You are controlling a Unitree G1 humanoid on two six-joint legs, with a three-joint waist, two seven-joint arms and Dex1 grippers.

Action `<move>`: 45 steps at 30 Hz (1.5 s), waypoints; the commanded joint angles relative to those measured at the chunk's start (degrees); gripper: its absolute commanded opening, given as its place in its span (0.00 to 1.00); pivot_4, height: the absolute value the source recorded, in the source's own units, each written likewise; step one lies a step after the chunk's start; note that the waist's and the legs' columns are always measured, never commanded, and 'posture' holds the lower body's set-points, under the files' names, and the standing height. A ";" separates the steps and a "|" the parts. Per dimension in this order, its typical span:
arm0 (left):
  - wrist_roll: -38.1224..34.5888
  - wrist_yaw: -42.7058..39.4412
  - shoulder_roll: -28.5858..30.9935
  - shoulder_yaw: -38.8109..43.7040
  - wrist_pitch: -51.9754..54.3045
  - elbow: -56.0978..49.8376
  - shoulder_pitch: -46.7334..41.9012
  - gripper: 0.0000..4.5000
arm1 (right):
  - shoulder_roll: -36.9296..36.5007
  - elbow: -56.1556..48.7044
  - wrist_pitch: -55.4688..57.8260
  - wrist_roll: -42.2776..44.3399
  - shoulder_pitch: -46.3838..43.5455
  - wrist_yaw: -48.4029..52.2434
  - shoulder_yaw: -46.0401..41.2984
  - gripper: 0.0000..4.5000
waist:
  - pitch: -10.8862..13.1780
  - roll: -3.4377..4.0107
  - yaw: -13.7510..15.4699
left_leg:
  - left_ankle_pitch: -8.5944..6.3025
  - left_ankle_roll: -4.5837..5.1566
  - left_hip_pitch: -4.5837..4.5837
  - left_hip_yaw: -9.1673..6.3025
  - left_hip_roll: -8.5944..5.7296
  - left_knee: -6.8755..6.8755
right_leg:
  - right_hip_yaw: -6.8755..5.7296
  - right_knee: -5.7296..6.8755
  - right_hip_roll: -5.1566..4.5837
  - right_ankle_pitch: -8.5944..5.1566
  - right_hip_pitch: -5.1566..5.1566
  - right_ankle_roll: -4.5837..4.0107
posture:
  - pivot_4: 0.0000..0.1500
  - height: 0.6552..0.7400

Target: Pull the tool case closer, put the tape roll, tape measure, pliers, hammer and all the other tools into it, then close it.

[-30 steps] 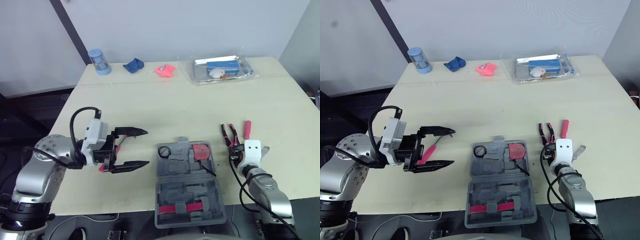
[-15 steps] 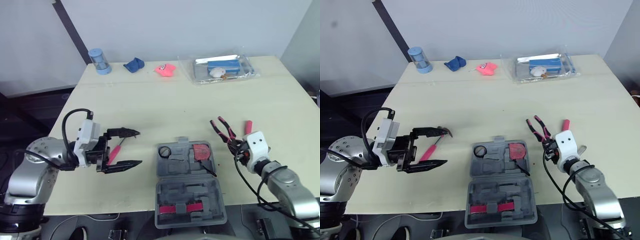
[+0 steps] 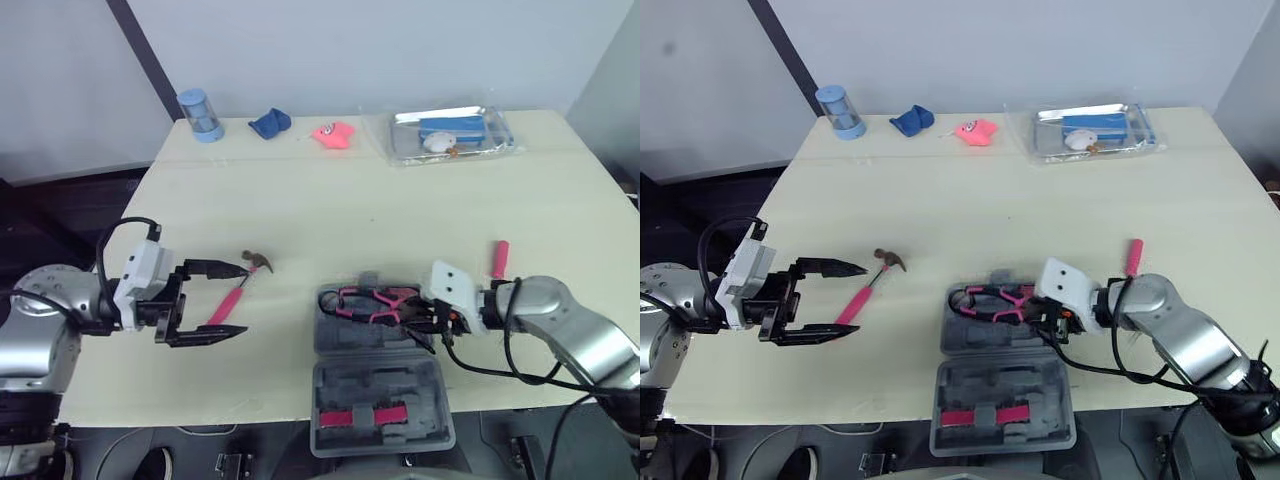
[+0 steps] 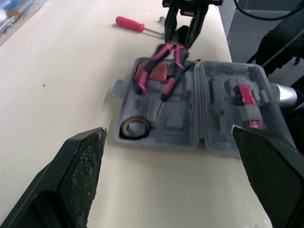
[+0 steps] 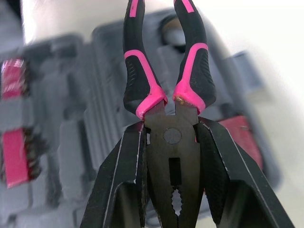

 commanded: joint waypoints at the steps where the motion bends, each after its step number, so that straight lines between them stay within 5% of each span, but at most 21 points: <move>1: 0.27 -3.67 2.94 0.08 -3.09 0.79 0.00 1.00 | 0.39 -0.67 3.15 -2.38 -6.32 2.48 4.96 0.21 | 0.00 -0.02 -0.17 | 0.00 0.00 -0.17 -0.02 0.00 0.03 | -0.01 0.00 -0.07 0.01 -0.16 0.00 | 1.00 1.00; 14: -1.26 -3.78 6.79 -4.87 -8.66 0.00 0.89 1.00 | 5.35 2.74 7.40 -11.91 -16.24 3.18 19.13 0.21 | 0.00 -0.02 -0.39 | 0.02 -0.04 -0.66 0.03 0.00 0.10 | -0.06 0.19 -0.11 0.07 -0.75 -0.09 | 1.00 1.00; 32: -0.96 -2.45 3.87 -4.76 -5.64 -6.01 0.89 1.00 | 10.59 6.89 6.79 -15.08 -15.09 2.36 20.26 0.21 | -0.01 -0.03 -1.48 | 0.08 -0.13 -0.55 0.09 0.00 0.19 | -0.15 0.59 -0.08 0.07 -0.80 -0.10 | 1.00 1.00; 39: -0.47 -2.42 3.45 -4.86 -5.70 -5.73 0.65 1.00 | 11.31 6.43 6.84 -15.35 -14.01 1.76 18.80 0.95 | -0.01 -0.03 -1.61 | 0.08 -0.13 -0.58 0.09 -0.01 0.20 | -0.14 0.61 -0.07 0.07 -0.84 -0.10 | 1.00 1.00; 45: -0.19 -2.37 3.09 -4.84 -5.81 -5.53 0.44 1.00 | 12.19 4.92 5.29 -12.27 -12.52 1.17 12.54 0.99 | -0.01 -0.03 -1.57 | 0.08 -0.13 -0.58 0.09 -0.02 0.23 | -0.14 0.62 -0.07 0.07 -0.84 -0.10 | 1.00 1.00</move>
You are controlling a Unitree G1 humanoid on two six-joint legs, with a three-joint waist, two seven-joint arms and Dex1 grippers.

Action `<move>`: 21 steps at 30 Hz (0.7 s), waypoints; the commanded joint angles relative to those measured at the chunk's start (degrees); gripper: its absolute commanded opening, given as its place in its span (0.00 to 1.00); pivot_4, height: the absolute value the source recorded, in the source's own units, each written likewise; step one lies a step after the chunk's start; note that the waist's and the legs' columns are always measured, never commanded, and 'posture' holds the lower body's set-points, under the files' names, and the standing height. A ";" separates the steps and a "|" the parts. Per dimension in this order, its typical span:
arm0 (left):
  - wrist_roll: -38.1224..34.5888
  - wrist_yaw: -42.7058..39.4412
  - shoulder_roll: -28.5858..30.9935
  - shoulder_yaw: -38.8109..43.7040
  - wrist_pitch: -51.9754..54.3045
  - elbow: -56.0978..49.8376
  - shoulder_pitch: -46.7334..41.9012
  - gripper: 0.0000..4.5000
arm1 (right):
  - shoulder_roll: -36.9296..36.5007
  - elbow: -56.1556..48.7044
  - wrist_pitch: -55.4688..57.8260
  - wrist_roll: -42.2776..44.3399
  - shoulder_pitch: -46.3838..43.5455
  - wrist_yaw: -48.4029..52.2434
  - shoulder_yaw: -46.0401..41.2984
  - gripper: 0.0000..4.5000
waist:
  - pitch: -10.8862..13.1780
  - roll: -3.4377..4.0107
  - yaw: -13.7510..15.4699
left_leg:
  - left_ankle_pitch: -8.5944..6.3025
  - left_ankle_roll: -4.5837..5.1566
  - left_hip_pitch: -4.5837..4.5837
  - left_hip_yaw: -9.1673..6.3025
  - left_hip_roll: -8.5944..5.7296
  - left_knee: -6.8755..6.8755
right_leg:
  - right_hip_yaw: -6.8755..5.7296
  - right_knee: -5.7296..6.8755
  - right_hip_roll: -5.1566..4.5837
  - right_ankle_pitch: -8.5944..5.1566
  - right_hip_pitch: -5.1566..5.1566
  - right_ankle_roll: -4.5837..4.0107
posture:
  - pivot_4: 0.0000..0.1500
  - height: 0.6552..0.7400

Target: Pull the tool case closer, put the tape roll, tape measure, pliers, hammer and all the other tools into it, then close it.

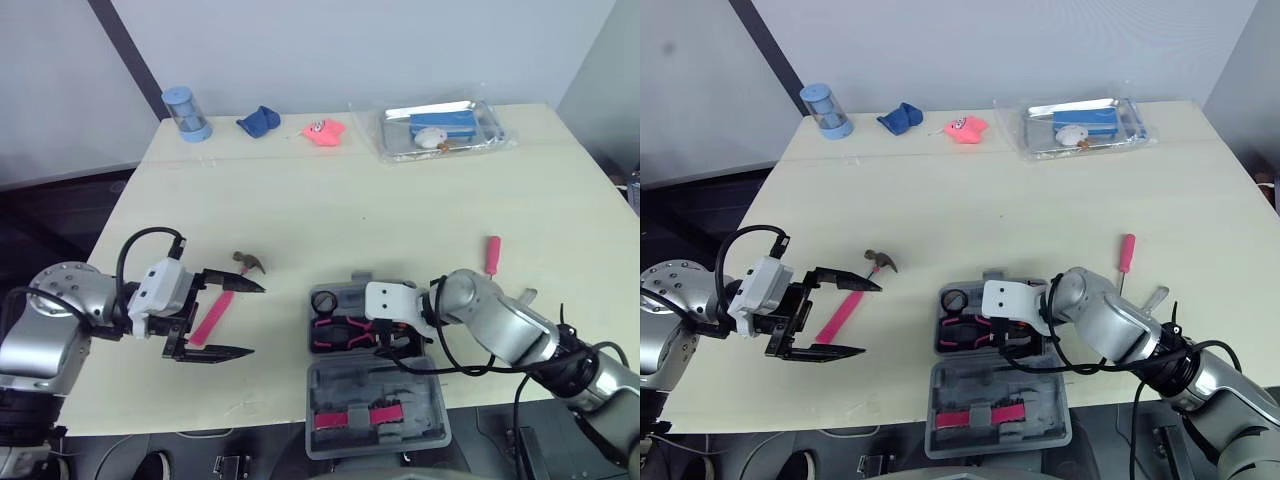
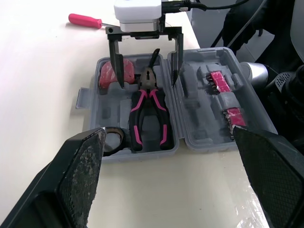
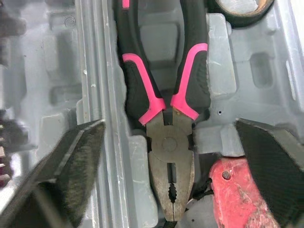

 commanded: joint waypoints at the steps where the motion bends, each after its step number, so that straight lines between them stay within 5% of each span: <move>1: -0.12 -1.54 -0.06 0.78 -0.23 -0.89 -0.30 1.00 | 1.88 -1.72 -3.31 2.78 1.33 -0.92 -5.81 0.99 | -0.01 -0.01 0.00 | 0.00 0.00 0.00 0.00 0.00 0.00 | 0.00 0.00 0.00 0.00 0.00 0.00 | 1.00 1.00; 4: -0.06 -1.19 -0.50 0.72 -0.14 -0.61 -0.75 1.00 | 3.46 -0.48 -7.45 3.99 3.15 -1.55 -8.65 0.99 | -0.01 -0.02 -0.01 | 0.00 0.00 0.01 -0.01 0.01 0.00 | 0.00 0.02 0.00 0.00 0.00 0.00 | 1.00 1.00; 7: 0.12 -1.00 -0.89 0.80 -0.07 -0.27 -1.04 1.00 | 6.15 1.69 -11.76 6.00 5.90 -3.01 -12.26 0.80 | -0.01 -0.02 -0.02 | 0.00 0.00 0.01 0.00 0.00 0.01 | 0.00 0.02 0.01 0.00 0.01 0.00 | 1.00 1.00; 14: -0.10 -0.82 -1.43 0.96 0.60 -0.15 -0.87 1.00 | 7.27 9.47 -24.97 6.36 11.09 -1.22 -13.44 0.01 | -0.01 -0.02 -0.04 | 0.00 0.00 0.02 0.00 -0.04 0.04 | 0.01 0.07 0.03 0.00 0.01 0.00 | 1.00 1.00; 21: 0.31 -0.72 -1.71 0.93 0.51 0.09 -0.98 1.00 | 8.07 16.16 -30.89 3.73 12.69 -0.76 -12.34 0.01 | -0.01 -0.02 -0.12 | 0.01 0.00 0.03 0.01 -0.03 0.08 | 0.02 0.12 0.06 0.00 0.00 0.00 | 1.00 1.00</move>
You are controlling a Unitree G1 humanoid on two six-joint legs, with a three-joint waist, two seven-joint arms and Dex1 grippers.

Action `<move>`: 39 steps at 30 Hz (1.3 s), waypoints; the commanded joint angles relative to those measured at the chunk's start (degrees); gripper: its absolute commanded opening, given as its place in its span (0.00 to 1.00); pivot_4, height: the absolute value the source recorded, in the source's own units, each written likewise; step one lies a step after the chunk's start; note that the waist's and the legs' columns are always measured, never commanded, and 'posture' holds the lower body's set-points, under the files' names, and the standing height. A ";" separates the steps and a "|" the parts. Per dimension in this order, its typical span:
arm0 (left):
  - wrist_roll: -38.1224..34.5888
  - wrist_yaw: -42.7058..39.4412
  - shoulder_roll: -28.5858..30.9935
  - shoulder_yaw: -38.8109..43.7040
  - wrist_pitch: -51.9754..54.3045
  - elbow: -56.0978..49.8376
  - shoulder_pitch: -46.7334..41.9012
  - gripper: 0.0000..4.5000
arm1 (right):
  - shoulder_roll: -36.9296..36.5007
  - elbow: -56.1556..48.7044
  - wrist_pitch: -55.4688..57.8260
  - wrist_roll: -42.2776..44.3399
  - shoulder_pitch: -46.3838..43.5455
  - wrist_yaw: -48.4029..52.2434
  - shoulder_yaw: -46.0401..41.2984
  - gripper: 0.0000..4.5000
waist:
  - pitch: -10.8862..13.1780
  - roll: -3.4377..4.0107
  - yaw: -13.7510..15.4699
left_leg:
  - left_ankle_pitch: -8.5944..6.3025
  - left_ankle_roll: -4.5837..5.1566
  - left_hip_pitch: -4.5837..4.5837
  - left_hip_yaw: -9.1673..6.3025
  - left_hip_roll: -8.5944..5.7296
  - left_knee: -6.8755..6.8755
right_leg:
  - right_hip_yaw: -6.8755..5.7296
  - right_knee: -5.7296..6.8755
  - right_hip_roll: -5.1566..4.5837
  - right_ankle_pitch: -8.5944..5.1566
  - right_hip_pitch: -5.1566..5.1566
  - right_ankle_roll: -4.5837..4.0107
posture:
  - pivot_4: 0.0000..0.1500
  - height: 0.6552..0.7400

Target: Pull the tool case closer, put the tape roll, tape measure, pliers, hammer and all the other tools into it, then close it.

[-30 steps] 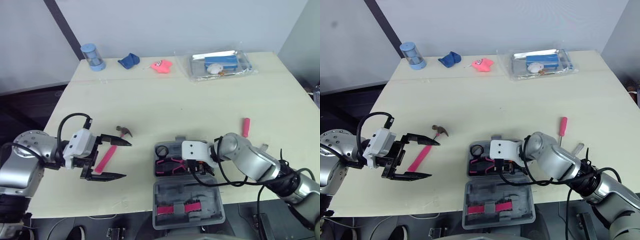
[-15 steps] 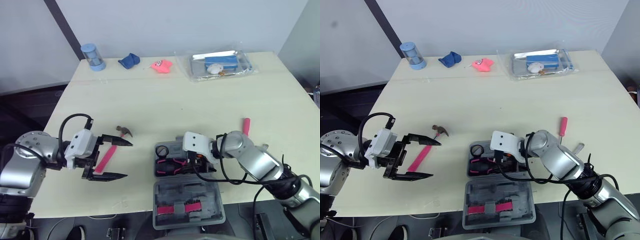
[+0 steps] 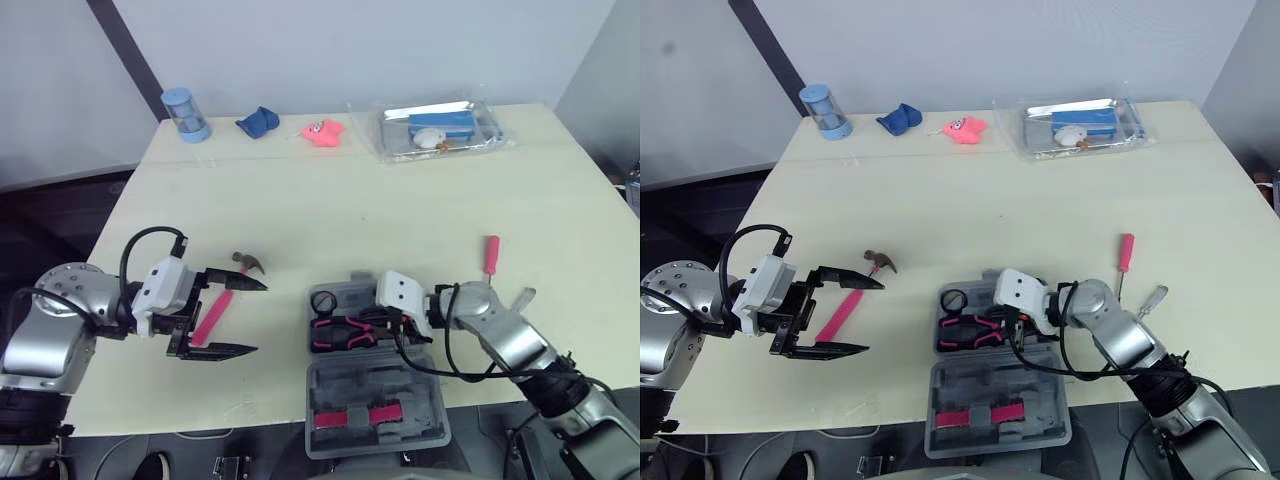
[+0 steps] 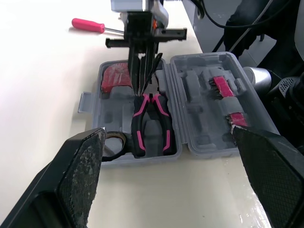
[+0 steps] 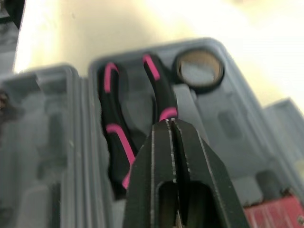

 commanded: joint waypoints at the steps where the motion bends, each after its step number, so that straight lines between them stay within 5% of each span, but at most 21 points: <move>1: -0.03 -0.82 -0.16 0.90 -0.12 -0.23 -0.28 1.00 | 0.99 1.54 -3.07 -0.72 0.33 0.51 -0.07 0.01 | 0.00 0.00 0.01 | 0.00 0.00 0.00 0.00 0.00 0.00 | 0.00 0.01 0.00 0.00 0.00 0.00 | 1.00 1.00; 15: 0.47 -0.35 -0.68 1.24 -0.05 -0.67 0.78 1.00 | 1.38 17.58 -6.72 -10.32 4.24 0.69 7.02 0.01 | -0.99 -0.12 0.06 | 0.00 -0.01 0.46 0.02 0.02 -0.03 | 0.04 0.02 0.06 -0.01 0.36 0.00 | 1.00 1.00; 17: 0.50 -0.20 -0.80 1.41 0.05 -0.95 1.18 1.00 | 1.95 19.71 -6.86 -10.51 4.51 0.21 6.47 0.01 | -1.25 -0.07 0.19 | -0.02 0.02 1.50 0.06 0.05 -0.32 | 0.09 -0.16 0.08 -0.03 1.31 -0.02 | 1.00 1.00; 22: 0.54 0.49 -1.39 1.39 0.23 -1.44 1.88 1.00 | 2.49 21.61 -9.54 -10.11 3.94 -0.12 4.67 0.01 | -1.70 -0.10 0.22 | -0.12 0.17 2.07 0.11 0.10 -0.51 | 0.16 -0.19 0.14 -0.08 1.77 -0.08 | 1.00 1.00; 39: -4.33 12.23 -7.12 10.49 8.64 -3.35 7.52 1.00 | 1.23 -5.56 -12.05 8.47 11.17 -1.82 -18.70 0.01 | -1.31 0.19 0.47 | -0.02 -0.02 1.09 0.10 0.11 -0.33 | 0.21 -0.07 0.06 -0.06 0.88 -0.09 | 1.00 1.00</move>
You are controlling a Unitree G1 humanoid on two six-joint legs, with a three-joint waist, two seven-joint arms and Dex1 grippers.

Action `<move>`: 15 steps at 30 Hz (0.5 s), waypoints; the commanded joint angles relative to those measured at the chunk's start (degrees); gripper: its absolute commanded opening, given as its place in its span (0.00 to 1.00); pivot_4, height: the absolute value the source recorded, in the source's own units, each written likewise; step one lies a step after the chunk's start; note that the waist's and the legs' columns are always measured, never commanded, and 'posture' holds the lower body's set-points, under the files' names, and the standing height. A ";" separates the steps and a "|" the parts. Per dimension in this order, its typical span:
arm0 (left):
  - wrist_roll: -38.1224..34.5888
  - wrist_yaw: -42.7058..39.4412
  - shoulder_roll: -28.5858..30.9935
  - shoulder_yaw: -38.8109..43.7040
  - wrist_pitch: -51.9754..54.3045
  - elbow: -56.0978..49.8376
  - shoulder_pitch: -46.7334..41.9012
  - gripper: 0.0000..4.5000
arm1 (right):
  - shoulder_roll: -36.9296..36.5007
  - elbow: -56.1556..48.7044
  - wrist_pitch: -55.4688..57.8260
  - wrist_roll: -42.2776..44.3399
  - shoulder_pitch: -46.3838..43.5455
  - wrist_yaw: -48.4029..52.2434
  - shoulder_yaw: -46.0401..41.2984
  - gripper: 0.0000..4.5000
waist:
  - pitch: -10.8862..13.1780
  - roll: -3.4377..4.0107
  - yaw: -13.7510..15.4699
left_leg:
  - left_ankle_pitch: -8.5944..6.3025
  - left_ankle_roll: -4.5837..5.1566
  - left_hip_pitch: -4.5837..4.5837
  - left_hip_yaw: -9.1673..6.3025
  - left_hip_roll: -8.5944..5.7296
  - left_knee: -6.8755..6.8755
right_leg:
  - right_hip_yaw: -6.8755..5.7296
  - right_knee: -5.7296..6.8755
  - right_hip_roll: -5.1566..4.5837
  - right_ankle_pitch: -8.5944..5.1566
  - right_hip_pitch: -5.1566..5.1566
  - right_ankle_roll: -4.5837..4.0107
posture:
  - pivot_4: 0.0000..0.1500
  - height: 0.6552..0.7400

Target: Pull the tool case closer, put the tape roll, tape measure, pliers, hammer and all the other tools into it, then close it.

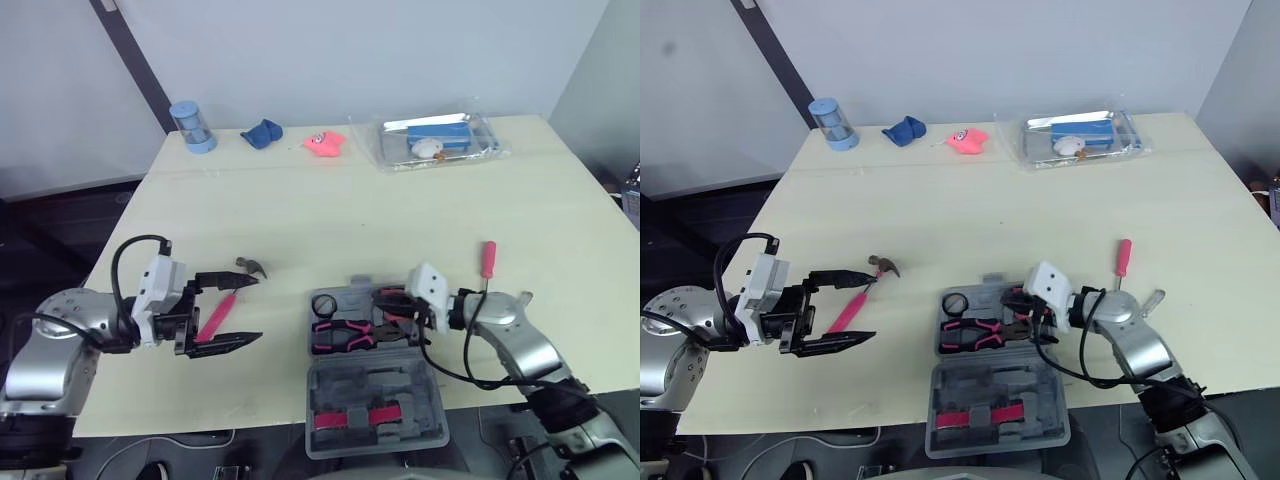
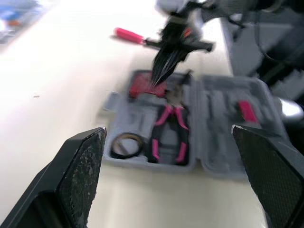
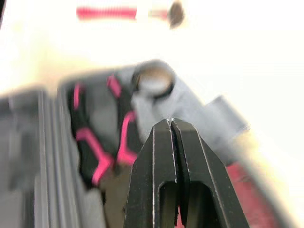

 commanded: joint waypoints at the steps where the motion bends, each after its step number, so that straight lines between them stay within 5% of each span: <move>1: -2.38 4.85 -1.68 5.47 2.12 -2.03 2.14 1.00 | -1.56 -6.44 -1.34 4.14 3.95 -1.39 -6.62 0.01 | 0.04 0.01 0.18 | 0.00 0.00 0.00 0.00 -0.01 0.00 | 0.00 -0.02 0.00 0.00 0.00 0.00 | 1.00 1.00; 15: 0.51 23.75 -14.11 22.00 -0.14 7.91 15.52 1.00 | -3.01 -3.14 -7.94 13.19 31.44 -10.55 -41.74 0.01 | 0.32 0.10 1.67 | -0.08 0.13 0.10 0.04 -0.02 -0.03 | 0.07 -0.11 -0.12 0.00 0.18 0.01 | 1.00 1.00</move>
